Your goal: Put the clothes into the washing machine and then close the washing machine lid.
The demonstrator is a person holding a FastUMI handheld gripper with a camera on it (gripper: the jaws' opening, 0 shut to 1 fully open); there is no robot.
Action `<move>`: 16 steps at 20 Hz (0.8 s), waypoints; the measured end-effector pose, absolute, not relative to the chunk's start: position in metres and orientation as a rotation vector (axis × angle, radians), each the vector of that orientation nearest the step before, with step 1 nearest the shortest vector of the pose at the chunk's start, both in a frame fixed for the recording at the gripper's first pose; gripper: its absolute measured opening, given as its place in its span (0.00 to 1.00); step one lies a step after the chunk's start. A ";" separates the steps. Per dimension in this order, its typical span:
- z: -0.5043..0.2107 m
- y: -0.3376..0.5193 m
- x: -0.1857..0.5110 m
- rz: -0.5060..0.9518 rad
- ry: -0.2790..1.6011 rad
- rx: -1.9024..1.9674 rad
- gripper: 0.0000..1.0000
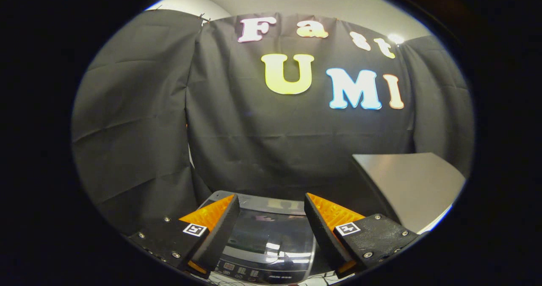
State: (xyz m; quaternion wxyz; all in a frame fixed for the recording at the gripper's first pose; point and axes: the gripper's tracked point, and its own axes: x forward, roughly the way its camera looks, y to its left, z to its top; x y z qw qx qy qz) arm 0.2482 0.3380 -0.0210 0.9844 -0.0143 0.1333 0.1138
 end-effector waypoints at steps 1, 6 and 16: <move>-0.014 0.327 0.242 0.226 0.257 -0.029 0.95; 0.017 0.264 0.206 0.190 0.212 -0.004 0.95; 0.044 0.141 0.095 0.126 0.155 0.001 0.94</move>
